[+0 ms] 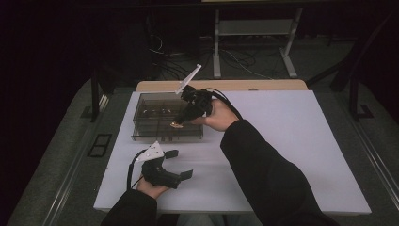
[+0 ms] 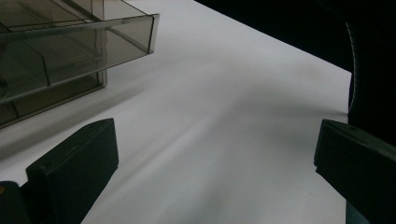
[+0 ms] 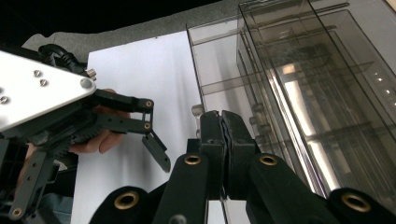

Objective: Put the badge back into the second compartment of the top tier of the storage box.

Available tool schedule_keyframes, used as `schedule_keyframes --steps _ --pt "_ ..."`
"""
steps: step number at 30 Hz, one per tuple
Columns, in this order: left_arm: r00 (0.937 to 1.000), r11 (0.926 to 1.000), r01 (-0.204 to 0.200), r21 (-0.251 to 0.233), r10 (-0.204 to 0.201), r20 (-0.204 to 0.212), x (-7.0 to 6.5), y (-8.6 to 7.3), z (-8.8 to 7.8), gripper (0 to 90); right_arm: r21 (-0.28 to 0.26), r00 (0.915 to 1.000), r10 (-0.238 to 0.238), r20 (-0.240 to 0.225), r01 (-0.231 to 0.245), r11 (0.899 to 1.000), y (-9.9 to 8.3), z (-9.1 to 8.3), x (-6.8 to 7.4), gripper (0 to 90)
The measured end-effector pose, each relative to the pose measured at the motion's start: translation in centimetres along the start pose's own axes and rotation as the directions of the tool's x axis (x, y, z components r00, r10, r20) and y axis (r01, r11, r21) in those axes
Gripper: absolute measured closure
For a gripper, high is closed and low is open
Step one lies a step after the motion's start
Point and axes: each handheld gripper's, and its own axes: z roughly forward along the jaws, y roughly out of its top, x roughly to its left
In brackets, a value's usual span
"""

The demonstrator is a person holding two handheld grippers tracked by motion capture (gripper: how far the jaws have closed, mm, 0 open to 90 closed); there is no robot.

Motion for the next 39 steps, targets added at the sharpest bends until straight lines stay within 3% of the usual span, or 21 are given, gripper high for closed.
schedule_keyframes --steps 9,27,39 --pt "1.0 1.0 -0.001 0.004 0.001 0.001 0.1 0.0 0.0 0.0 0.0 0.9999 -0.006 -0.014 0.006 1.0 0.4 1.9 -0.6 87.0" --pt "1.0 1.0 -0.001 0.01 0.001 0.007 0.2 0.0 -0.1 0.0 0.003 0.9988 0.038 -0.031 -0.038 0.999 -0.1 5.1 -2.0 86.8" --pt "1.0 1.0 0.003 0.009 -0.003 0.009 0.2 0.0 -0.1 0.0 -0.044 0.9971 0.077 -0.005 -0.077 0.996 -0.2 3.4 -1.8 68.7"
